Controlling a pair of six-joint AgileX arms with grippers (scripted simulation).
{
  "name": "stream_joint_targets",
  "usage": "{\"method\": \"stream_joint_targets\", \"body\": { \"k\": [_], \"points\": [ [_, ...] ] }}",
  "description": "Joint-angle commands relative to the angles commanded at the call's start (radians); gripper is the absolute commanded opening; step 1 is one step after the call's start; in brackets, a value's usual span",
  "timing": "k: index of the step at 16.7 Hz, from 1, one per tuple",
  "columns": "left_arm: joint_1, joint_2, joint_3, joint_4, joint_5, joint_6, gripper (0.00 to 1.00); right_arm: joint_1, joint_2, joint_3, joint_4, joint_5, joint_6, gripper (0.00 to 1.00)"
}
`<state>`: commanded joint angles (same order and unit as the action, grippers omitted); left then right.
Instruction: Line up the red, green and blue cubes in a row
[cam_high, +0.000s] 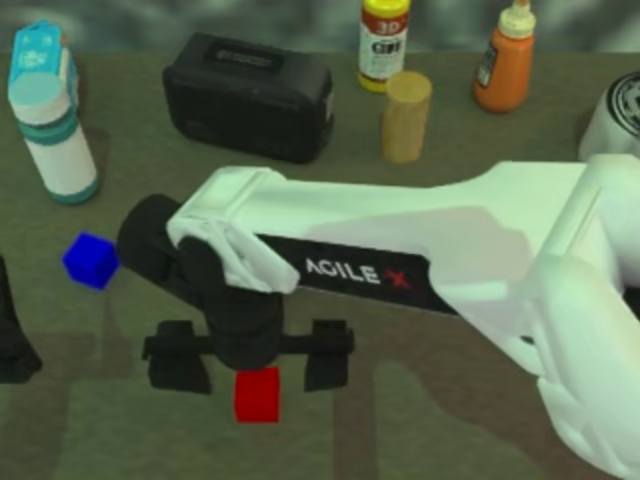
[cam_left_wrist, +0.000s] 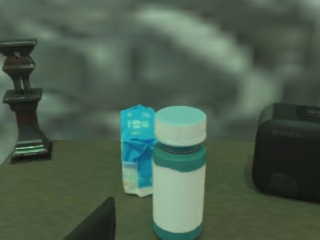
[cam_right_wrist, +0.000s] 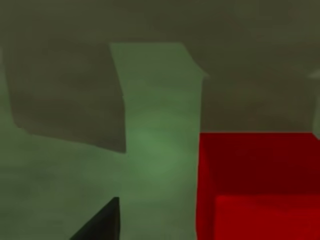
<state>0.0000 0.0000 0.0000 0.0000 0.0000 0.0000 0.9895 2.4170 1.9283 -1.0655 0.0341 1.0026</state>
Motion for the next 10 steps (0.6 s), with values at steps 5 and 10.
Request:
{"method": "stream_joint_targets", "body": {
  "k": [5, 10],
  "points": [
    [0.0, 0.0, 0.0, 0.0, 0.0, 0.0, 1.0, 0.007, -0.038, 0.129, -0.178, -0.001, 0.004, 1.0],
    [0.0, 0.0, 0.0, 0.0, 0.0, 0.0, 1.0, 0.01, -0.054, 0.165, -0.22, -0.001, 0.002, 1.0]
  ]
}}
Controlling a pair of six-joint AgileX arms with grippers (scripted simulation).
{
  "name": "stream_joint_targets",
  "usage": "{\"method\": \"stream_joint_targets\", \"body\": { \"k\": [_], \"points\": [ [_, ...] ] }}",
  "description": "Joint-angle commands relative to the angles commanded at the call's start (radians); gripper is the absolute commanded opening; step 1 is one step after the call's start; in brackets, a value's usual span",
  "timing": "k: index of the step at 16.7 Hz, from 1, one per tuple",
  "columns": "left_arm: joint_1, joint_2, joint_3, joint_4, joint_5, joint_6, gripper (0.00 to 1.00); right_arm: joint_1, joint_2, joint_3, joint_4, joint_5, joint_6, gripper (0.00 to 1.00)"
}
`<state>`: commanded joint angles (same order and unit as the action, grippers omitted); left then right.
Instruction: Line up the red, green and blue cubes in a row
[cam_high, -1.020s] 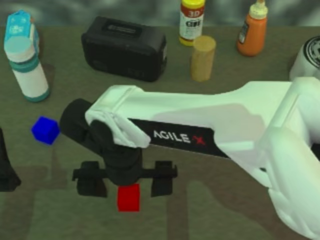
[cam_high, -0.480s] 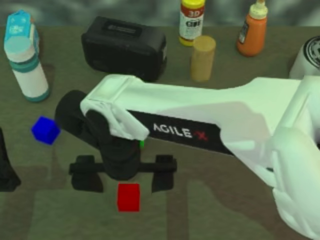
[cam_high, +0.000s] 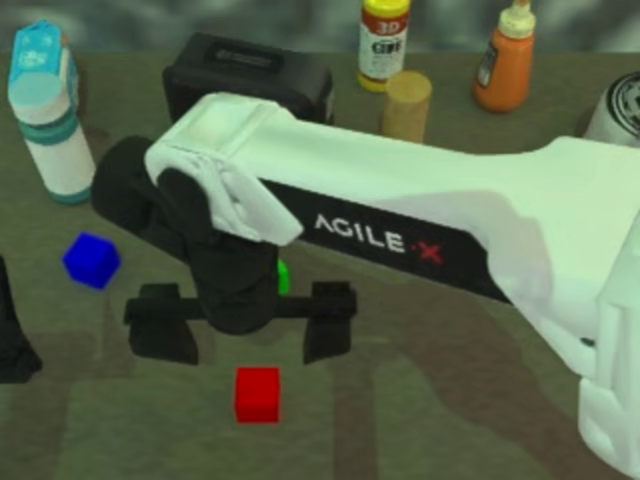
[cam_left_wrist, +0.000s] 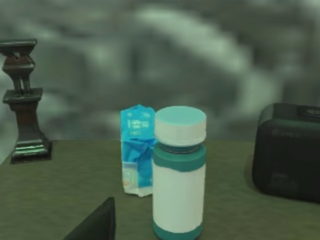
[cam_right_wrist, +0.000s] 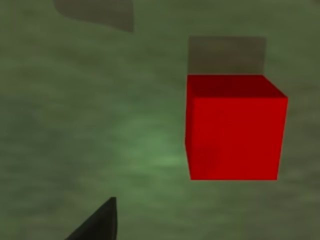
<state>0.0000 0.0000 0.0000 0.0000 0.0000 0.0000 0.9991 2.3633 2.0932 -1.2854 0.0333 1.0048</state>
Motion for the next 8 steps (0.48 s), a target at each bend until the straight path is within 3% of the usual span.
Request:
{"method": "stream_joint_targets", "body": {
  "k": [4, 8],
  "points": [
    [-0.008, 0.025, 0.024, -0.016, 0.001, 0.007, 1.0, -0.018, -0.026, -0.026, 0.018, 0.011, -0.017, 1.0],
    [-0.054, 0.183, 0.18, -0.113, 0.002, 0.048, 1.0, -0.094, -0.209, -0.173, 0.108, 0.061, -0.11, 1.0]
  ]
}}
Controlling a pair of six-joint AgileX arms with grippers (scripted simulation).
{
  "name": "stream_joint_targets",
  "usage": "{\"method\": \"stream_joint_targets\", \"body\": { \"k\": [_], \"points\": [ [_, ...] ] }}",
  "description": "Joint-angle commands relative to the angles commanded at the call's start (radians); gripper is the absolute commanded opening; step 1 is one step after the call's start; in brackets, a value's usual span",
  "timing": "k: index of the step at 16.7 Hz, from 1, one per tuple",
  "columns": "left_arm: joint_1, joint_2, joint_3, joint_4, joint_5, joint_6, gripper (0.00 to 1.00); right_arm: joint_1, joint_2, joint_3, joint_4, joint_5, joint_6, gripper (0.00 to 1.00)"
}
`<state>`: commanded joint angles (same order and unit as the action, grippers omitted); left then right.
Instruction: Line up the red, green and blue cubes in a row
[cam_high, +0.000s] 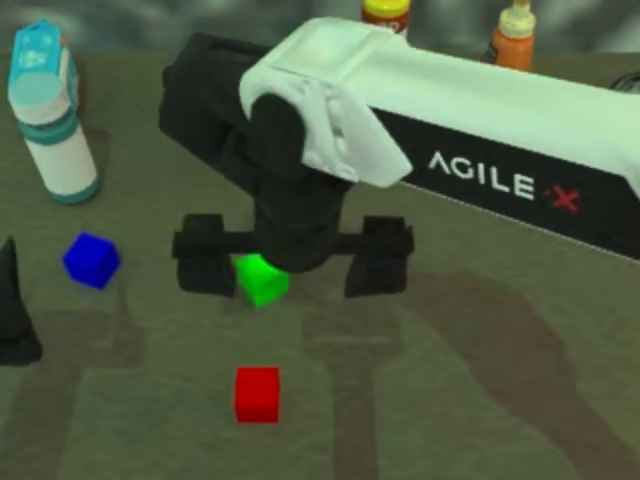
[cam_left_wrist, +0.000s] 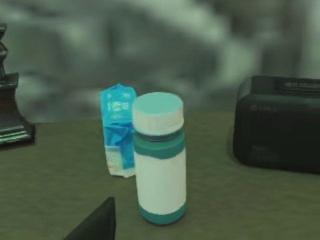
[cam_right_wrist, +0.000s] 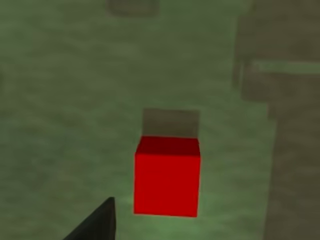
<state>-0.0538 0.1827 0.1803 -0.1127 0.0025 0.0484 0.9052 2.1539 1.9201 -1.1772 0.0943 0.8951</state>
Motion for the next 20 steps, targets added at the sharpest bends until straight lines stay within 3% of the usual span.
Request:
{"method": "stream_joint_targets", "body": {
  "k": [6, 10, 14, 20],
  "points": [
    [-0.113, 0.508, 0.421, -0.262, -0.001, 0.112, 1.0, -0.224, -0.576, -0.451, 0.259, 0.076, -0.242, 1.0],
    [-0.202, 0.964, 0.744, -0.477, -0.003, 0.202, 1.0, -0.413, -1.055, -0.855, 0.475, 0.092, -0.434, 1.0],
    [-0.289, 1.369, 1.043, -0.681, -0.003, 0.287, 1.0, -0.591, -1.479, -1.251, 0.692, 0.071, -0.61, 1.0],
    [-0.395, 1.828, 1.424, -0.92, -0.001, 0.388, 1.0, -0.796, -1.923, -1.706, 0.997, -0.016, -0.808, 1.0]
  ]
}}
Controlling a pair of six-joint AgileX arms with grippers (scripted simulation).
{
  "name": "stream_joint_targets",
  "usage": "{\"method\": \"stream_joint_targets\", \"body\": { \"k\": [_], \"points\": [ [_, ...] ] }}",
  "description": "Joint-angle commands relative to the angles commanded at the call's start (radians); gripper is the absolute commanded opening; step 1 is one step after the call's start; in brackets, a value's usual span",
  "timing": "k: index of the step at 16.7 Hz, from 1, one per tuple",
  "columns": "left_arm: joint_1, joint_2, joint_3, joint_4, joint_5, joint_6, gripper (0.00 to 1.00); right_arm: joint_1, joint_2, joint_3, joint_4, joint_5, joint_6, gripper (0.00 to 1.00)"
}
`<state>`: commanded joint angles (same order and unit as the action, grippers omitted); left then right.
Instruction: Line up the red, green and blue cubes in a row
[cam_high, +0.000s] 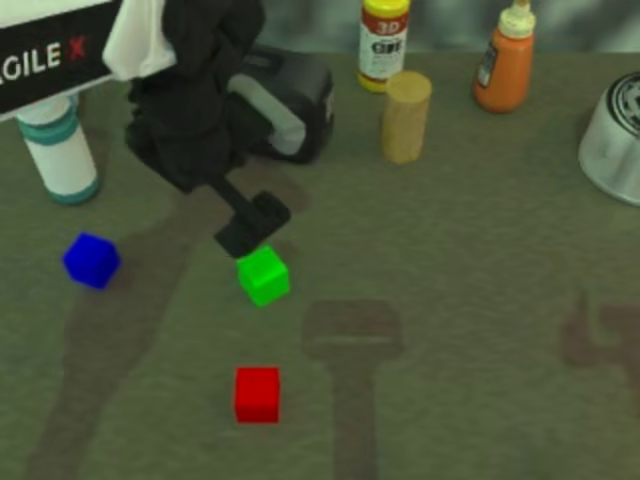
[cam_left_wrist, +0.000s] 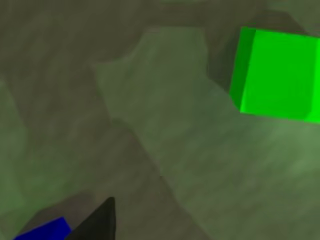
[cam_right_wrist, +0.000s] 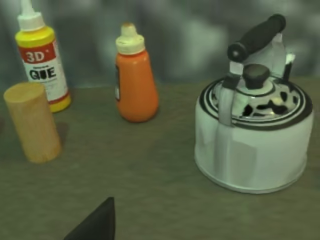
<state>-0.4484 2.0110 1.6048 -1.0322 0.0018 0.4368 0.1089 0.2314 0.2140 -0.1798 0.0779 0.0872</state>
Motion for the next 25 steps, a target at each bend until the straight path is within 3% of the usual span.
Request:
{"method": "stream_joint_targets", "body": {
  "k": [4, 7, 14, 21, 25],
  "points": [
    [-0.042, 0.182, 0.159, -0.087, 0.001, 0.04, 1.0, -0.077, -0.186, -0.168, 0.139, -0.058, -0.069, 1.0],
    [-0.054, 0.228, 0.206, -0.111, 0.002, 0.052, 1.0, -0.099, -0.231, -0.214, 0.18, -0.078, -0.087, 1.0],
    [-0.051, 0.237, 0.197, -0.094, 0.002, 0.053, 1.0, -0.099, -0.231, -0.214, 0.18, -0.078, -0.087, 1.0],
    [-0.053, 0.324, 0.061, 0.134, 0.003, 0.054, 1.0, -0.099, -0.231, -0.214, 0.18, -0.078, -0.087, 1.0],
    [-0.053, 0.331, 0.051, 0.148, 0.003, 0.054, 1.0, -0.099, -0.231, -0.214, 0.18, -0.078, -0.087, 1.0]
  ]
}}
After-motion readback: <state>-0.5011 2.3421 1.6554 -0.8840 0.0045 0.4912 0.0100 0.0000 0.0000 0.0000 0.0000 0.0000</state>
